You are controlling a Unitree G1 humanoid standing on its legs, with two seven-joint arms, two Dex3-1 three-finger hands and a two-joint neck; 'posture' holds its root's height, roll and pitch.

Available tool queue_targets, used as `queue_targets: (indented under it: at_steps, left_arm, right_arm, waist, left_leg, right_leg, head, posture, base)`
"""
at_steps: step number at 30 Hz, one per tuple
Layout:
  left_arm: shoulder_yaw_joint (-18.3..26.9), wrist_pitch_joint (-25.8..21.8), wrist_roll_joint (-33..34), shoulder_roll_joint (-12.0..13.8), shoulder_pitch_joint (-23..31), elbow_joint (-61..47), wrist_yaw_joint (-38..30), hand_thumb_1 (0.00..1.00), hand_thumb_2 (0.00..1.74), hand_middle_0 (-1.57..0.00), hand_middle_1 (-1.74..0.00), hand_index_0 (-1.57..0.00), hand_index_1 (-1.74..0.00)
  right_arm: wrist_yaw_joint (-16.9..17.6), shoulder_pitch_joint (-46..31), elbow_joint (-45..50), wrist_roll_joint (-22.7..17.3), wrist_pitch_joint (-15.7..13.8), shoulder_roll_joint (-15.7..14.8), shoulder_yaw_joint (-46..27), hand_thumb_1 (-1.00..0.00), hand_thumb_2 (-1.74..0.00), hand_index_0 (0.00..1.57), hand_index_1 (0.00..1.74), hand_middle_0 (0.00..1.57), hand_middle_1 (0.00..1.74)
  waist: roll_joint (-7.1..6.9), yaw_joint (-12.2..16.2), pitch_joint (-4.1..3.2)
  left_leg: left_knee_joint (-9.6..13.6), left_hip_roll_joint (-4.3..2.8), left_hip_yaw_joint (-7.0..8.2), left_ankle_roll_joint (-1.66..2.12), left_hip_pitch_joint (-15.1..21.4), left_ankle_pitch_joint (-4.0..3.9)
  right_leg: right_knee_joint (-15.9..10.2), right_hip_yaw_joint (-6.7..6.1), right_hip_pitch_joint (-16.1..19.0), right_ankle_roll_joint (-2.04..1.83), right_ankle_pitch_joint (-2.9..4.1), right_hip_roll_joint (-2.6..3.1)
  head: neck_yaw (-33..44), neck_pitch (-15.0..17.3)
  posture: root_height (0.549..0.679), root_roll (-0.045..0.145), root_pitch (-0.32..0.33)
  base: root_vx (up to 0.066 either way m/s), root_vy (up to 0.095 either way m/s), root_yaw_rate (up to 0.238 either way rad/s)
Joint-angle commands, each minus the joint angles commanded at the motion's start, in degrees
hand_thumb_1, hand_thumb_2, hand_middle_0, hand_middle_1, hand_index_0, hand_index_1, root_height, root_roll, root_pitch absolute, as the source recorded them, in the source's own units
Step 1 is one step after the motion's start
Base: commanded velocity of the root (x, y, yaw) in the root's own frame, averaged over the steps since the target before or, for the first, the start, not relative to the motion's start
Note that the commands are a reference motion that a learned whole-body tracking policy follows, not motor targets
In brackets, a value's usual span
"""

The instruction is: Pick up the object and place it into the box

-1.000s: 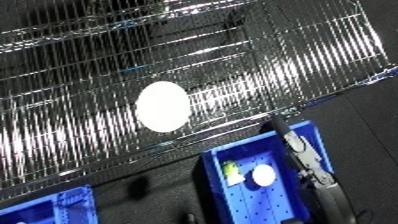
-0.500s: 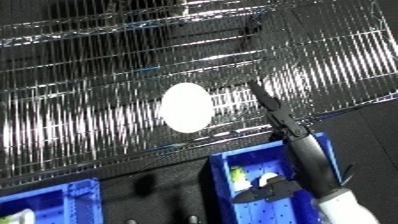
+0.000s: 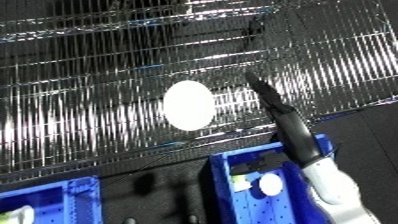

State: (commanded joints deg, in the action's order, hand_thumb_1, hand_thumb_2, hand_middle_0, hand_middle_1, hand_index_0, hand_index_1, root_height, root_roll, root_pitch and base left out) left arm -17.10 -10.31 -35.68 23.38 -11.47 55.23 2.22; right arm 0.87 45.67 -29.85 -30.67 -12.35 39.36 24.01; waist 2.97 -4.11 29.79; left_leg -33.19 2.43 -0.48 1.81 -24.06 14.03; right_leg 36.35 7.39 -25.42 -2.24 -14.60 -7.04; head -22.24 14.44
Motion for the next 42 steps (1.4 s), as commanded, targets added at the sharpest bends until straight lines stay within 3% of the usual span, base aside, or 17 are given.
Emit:
queue_targets:
  at_steps: [6, 14, 32, 42]
  left_arm:
    - [-1.30, -0.03, -0.39, -0.22, 0.05, -0.95, -0.16, 0.00, 0.00, 0.00, 0.00, 0.00, 0.00]
    - [-2.28, 0.41, -0.64, -0.54, 0.49, -2.27, -0.36, 0.00, 0.00, 0.00, 0.00, 0.00, 0.00]
    - [-4.08, 0.62, -1.11, -1.56, 1.16, -4.47, -0.89, 0.00, 0.00, 0.00, 0.00, 0.00, 0.00]
    - [-4.62, 0.63, -1.39, -2.24, 1.89, -5.63, -0.92, 0.00, 0.00, 0.00, 0.00, 0.00, 0.00]
  right_arm:
    - [1.53, 3.69, -5.14, 0.32, 1.98, -0.55, 2.16, 0.00, 0.00, 0.00, 0.00, 0.00, 0.00]
    - [1.11, 7.82, -9.01, -0.28, 4.16, -1.46, 4.36, 0.00, 0.00, 0.00, 0.00, 0.00, 0.00]
    - [-1.43, 14.71, -11.28, -0.42, 5.91, -4.68, 7.67, 0.00, 0.00, 0.00, 0.00, 0.00, 0.00]
    - [-2.97, 16.65, -12.57, -0.95, 7.14, -5.73, 8.63, -0.50, -0.87, 0.79, 0.87, 0.79, 0.87]
  waist:
    - [0.75, -0.68, 0.00]
    - [1.59, -1.71, 0.00]
    - [2.90, -3.58, 0.00]
    - [3.47, -4.38, 0.00]
  left_leg:
    - [-0.12, 0.27, -0.02, -0.08, -0.99, -0.10]
    - [-0.28, 0.69, -0.08, -0.13, -2.23, -0.15]
    - [-0.02, 1.22, -0.31, -0.17, -3.41, -0.56]
    - [0.04, 1.67, -0.42, -0.33, -3.60, -0.63]
  right_leg:
    - [0.47, 0.06, -1.24, 0.29, 0.02, -0.15]
    - [1.04, 0.26, -2.60, 0.65, -0.10, -0.36]
    - [1.66, 0.71, -4.08, 0.95, -0.18, -1.04]
    - [2.16, 0.84, -4.36, 1.11, -0.39, -1.33]
  head:
    - [-2.22, -0.97]
    - [-4.59, -1.76]
    - [-8.59, -3.48]
    - [-9.77, -4.08]
  posture:
    - [0.649, 0.072, 0.068]
    - [0.648, 0.076, 0.083]
    - [0.646, 0.082, 0.098]
    - [0.646, 0.084, 0.100]
  base:
    - [0.014, 0.026, 0.033]
    - [0.019, 0.024, 0.038]
    - [0.018, 0.021, 0.033]
    - [0.011, 0.021, 0.031]
